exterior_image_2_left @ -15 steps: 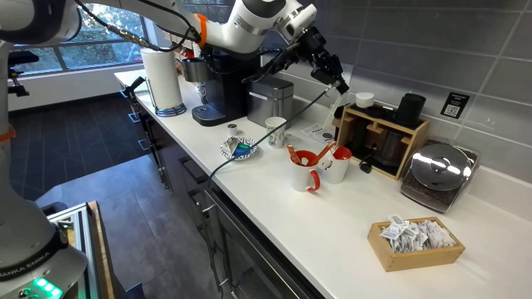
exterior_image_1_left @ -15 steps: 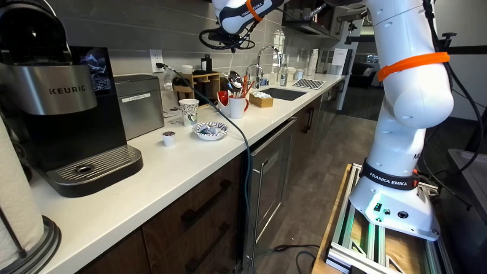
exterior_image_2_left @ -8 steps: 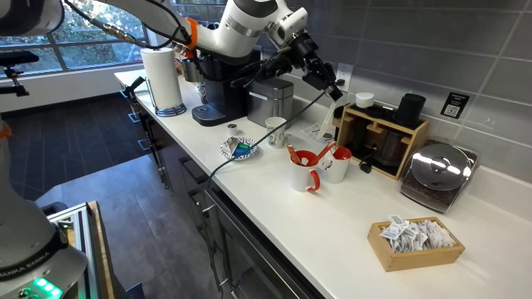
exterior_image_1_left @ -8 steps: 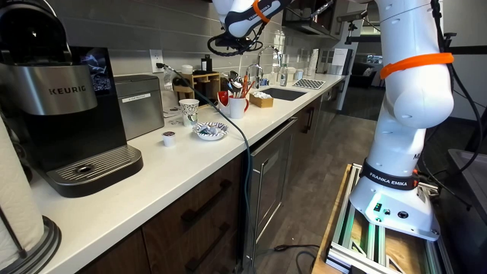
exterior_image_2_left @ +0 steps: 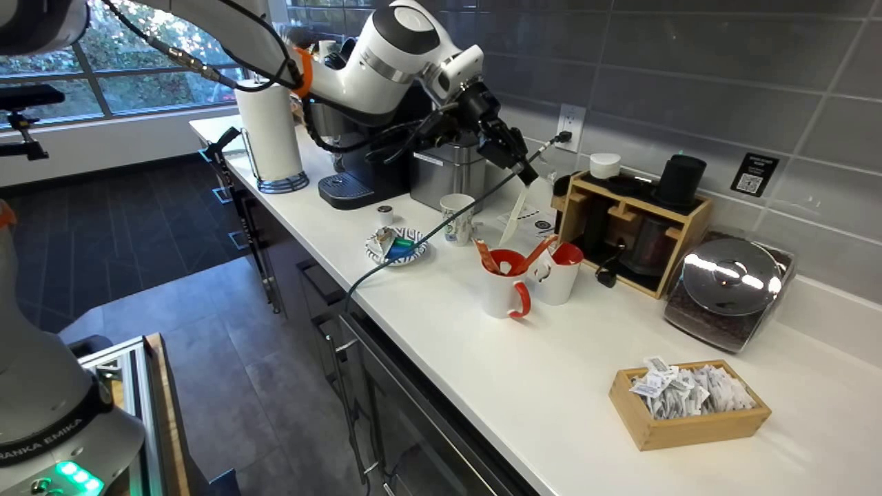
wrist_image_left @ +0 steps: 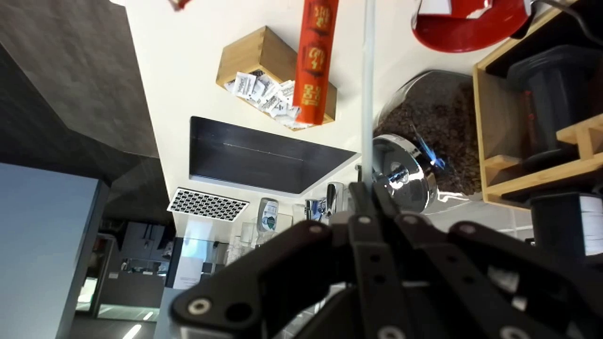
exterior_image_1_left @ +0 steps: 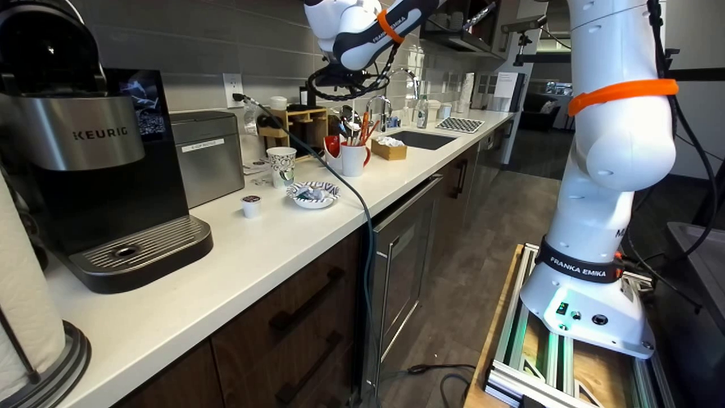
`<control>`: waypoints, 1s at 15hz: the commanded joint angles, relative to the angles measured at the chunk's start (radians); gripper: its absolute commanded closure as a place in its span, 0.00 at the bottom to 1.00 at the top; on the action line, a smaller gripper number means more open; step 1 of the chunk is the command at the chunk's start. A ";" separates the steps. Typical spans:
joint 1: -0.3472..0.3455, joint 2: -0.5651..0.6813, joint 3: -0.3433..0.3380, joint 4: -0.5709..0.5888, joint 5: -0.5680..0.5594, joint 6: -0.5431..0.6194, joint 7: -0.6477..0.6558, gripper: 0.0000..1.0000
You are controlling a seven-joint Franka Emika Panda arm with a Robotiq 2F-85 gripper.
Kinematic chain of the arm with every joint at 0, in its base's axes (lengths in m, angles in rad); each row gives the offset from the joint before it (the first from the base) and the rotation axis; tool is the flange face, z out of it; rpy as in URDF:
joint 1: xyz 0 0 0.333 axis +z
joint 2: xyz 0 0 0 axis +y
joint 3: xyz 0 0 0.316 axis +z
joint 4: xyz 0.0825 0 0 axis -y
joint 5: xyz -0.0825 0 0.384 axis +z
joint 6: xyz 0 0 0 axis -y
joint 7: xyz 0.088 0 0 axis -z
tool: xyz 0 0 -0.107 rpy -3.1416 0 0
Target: Put the white straw in the mug at the front.
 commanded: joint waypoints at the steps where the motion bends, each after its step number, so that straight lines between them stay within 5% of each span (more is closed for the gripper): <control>1: -0.011 0.024 0.017 -0.018 -0.051 -0.002 0.120 0.99; 6: -0.006 0.070 0.025 -0.010 -0.064 -0.024 0.147 0.99; 7: -0.005 0.078 0.027 -0.008 -0.066 -0.026 0.148 0.71; 8: -0.005 0.083 0.027 -0.007 -0.066 -0.029 0.148 0.70; 13: -0.013 0.040 0.046 -0.037 -0.015 -0.031 0.125 0.34; 15: -0.047 -0.026 0.082 -0.098 0.068 0.069 -0.001 0.19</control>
